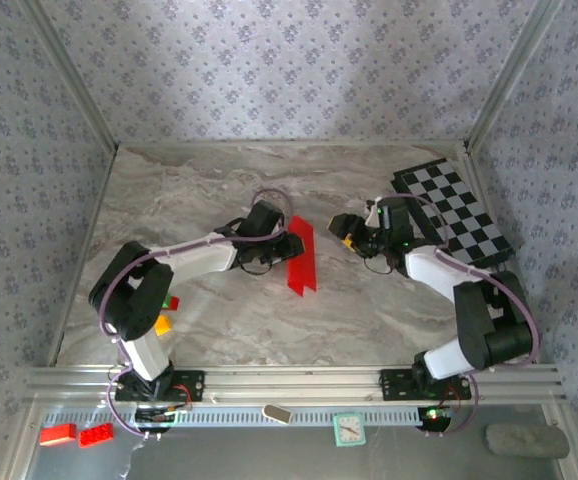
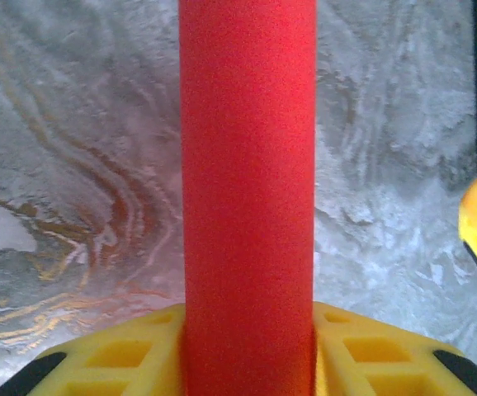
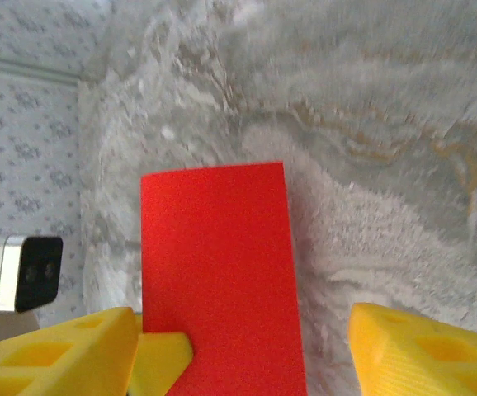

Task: Fold a paper plane with a square sheet of paper (pick it up from the middle)
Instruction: First fold in half a square sheet of paper at the center of the table.

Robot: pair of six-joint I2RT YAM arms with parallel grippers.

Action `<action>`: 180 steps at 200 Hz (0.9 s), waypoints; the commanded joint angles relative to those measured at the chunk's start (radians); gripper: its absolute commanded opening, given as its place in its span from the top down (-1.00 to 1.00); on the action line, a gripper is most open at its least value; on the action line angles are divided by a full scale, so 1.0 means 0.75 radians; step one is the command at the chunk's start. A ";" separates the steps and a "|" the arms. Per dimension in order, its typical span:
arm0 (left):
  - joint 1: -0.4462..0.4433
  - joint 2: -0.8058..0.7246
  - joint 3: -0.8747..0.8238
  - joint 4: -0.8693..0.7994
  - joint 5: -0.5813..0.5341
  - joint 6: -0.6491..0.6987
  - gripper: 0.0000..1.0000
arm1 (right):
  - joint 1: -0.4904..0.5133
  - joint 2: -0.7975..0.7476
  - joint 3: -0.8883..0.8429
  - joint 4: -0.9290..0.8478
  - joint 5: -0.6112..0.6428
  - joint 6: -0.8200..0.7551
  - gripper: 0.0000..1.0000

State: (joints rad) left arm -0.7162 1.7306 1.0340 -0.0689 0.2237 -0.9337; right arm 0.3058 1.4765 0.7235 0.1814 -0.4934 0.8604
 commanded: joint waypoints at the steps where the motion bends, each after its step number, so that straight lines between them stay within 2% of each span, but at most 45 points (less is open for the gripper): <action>1: 0.016 0.026 -0.052 0.074 -0.049 -0.038 0.26 | 0.048 0.081 0.027 0.029 -0.071 0.022 -0.28; 60: 0.028 0.042 -0.129 0.052 -0.088 -0.057 0.29 | 0.177 0.296 0.138 0.013 -0.123 0.036 0.17; 68: 0.027 0.043 -0.133 0.049 -0.090 -0.058 0.29 | 0.196 0.322 0.160 -0.006 -0.120 0.028 0.27; 109: 0.028 0.055 -0.134 0.042 -0.095 -0.056 0.30 | 0.261 0.424 0.256 -0.134 -0.080 -0.017 0.51; 180: 0.027 0.056 -0.127 0.003 -0.108 -0.048 0.30 | 0.299 0.546 0.348 -0.286 -0.028 -0.043 0.64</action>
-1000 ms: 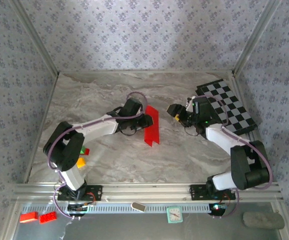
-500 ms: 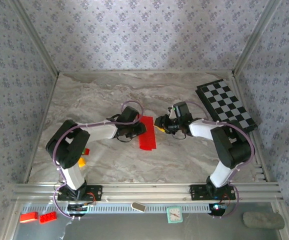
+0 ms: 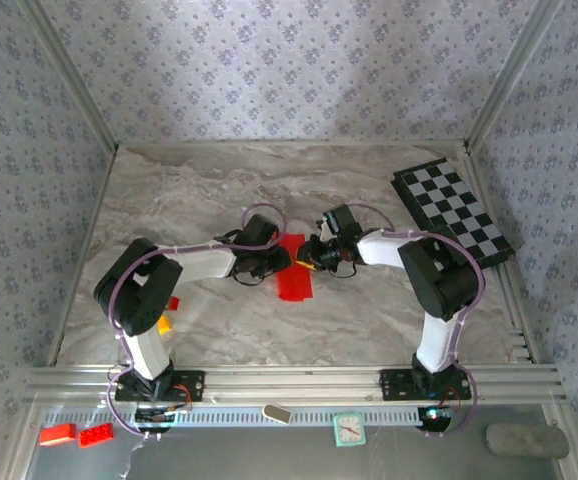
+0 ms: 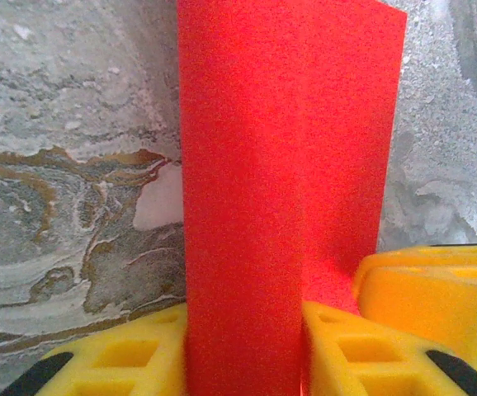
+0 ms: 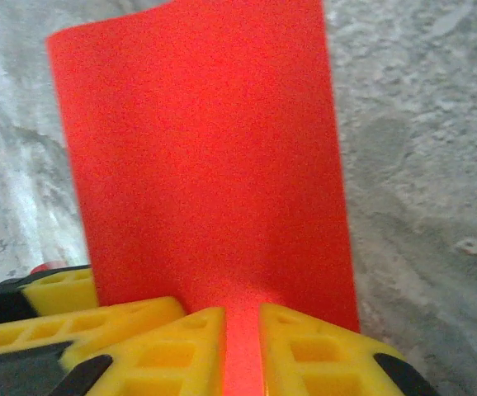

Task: Fold a paper plane with a square sheet of paper (pick it up from the middle)
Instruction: First fold in half a square sheet of paper at the center of the table.

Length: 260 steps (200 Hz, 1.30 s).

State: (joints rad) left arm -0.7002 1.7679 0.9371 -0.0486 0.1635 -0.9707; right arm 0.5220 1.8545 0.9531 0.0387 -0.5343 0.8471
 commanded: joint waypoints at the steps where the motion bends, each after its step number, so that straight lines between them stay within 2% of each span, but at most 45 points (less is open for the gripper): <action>1: 0.006 0.007 0.003 -0.024 -0.028 0.002 0.30 | 0.011 0.043 0.043 -0.097 0.026 -0.025 0.64; 43: 0.005 -0.020 0.027 -0.099 -0.054 0.004 0.23 | 0.025 0.087 0.075 -0.181 0.054 -0.025 0.67; 146: 0.008 -0.056 0.086 -0.310 -0.049 0.016 -0.20 | 0.027 0.078 0.061 -0.093 -0.002 0.048 0.70; 184: 0.005 0.009 0.132 -0.379 -0.039 0.040 -0.17 | 0.010 0.011 0.009 0.036 -0.060 0.106 0.64; 260: 0.008 0.040 0.146 -0.468 -0.125 0.047 0.07 | -0.046 -0.217 -0.072 -0.070 0.116 -0.015 0.47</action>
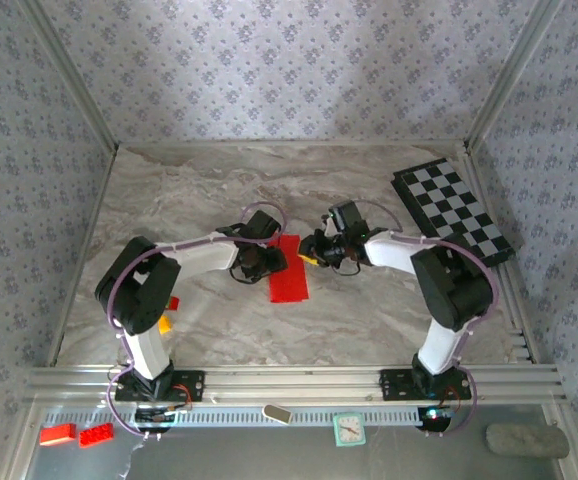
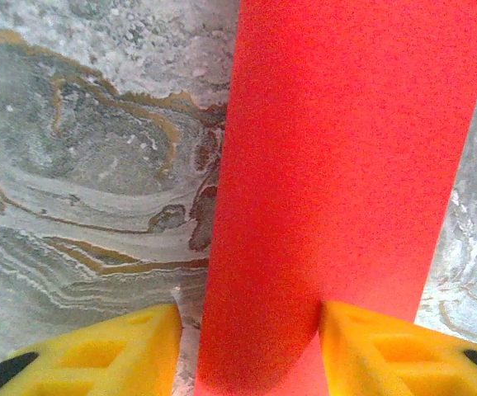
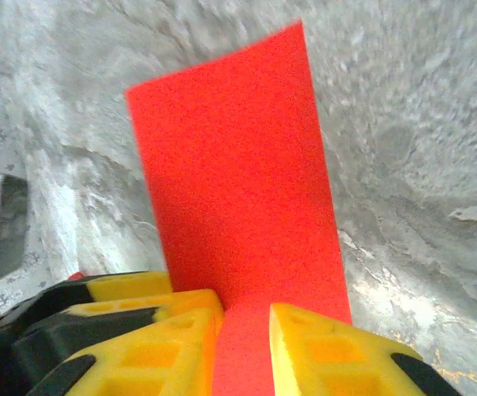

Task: Fold a paper plane with a square sheet of paper (pick it up from the middle)
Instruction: First fold in half a square sheet of paper at the center of the table, then hold the square sheet of paper at the center of the table.

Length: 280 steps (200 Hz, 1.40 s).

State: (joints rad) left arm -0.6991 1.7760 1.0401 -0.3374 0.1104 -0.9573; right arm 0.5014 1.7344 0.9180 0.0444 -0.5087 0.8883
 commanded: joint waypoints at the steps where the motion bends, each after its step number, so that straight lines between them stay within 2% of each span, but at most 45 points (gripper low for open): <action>1: 0.006 0.028 0.009 -0.084 -0.055 0.030 0.08 | -0.018 -0.058 -0.026 -0.081 0.082 -0.071 0.47; 57: 0.009 0.037 0.005 -0.098 -0.080 0.057 0.32 | -0.023 -0.050 -0.039 -0.091 0.095 -0.087 0.45; 84: 0.012 0.047 0.010 -0.102 -0.076 0.067 0.36 | -0.024 -0.038 -0.045 -0.084 0.090 -0.082 0.45; 207: 0.014 0.119 0.010 -0.131 -0.078 -0.010 0.33 | -0.008 -0.005 -0.030 -0.049 0.053 -0.082 0.44; 280: 0.014 0.143 0.010 -0.144 -0.070 -0.006 0.33 | 0.049 0.037 0.013 -0.039 0.016 -0.114 0.46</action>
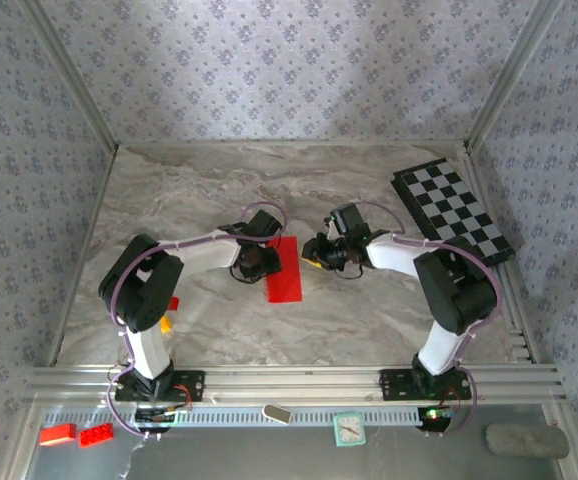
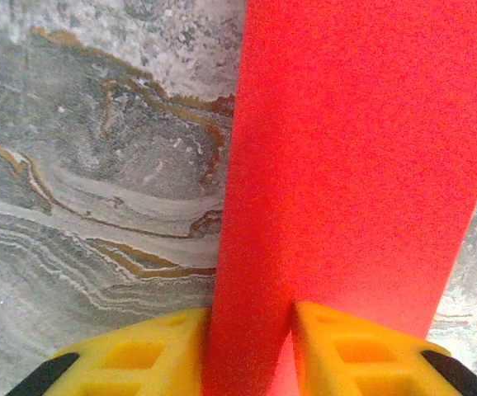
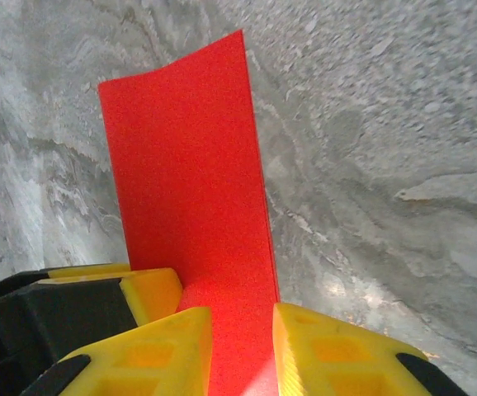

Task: Fold a paper plane with a square sheet of paper (pick it up from the middle)
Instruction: Hold the square sheet of paper at the center of the table.

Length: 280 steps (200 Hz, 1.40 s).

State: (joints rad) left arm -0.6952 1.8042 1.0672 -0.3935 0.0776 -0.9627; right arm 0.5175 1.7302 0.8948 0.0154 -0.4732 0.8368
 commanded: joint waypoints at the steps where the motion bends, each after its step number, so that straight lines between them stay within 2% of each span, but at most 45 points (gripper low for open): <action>1: 0.009 0.106 -0.026 -0.070 -0.026 0.001 0.33 | 0.029 0.043 0.046 0.000 -0.033 -0.045 0.46; 135: 0.007 0.129 -0.028 -0.072 -0.011 -0.003 0.33 | 0.104 0.199 0.151 -0.072 -0.068 -0.067 0.61; 202: 0.008 0.125 -0.022 -0.077 -0.012 0.003 0.33 | 0.108 0.262 0.162 -0.235 0.028 -0.095 0.65; 243: 0.058 -0.024 0.054 -0.127 -0.007 0.082 0.26 | 0.118 0.292 0.209 -0.420 0.150 -0.172 0.69; 280: 0.137 -0.195 0.080 -0.128 0.041 0.131 0.18 | 0.122 0.336 0.242 -0.492 0.193 -0.195 0.74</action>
State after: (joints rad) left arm -0.6334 1.7603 1.0973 -0.4541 0.1036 -0.9092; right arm 0.6048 1.9110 1.0836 -0.1936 -0.4397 0.7300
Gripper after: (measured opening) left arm 0.404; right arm 0.136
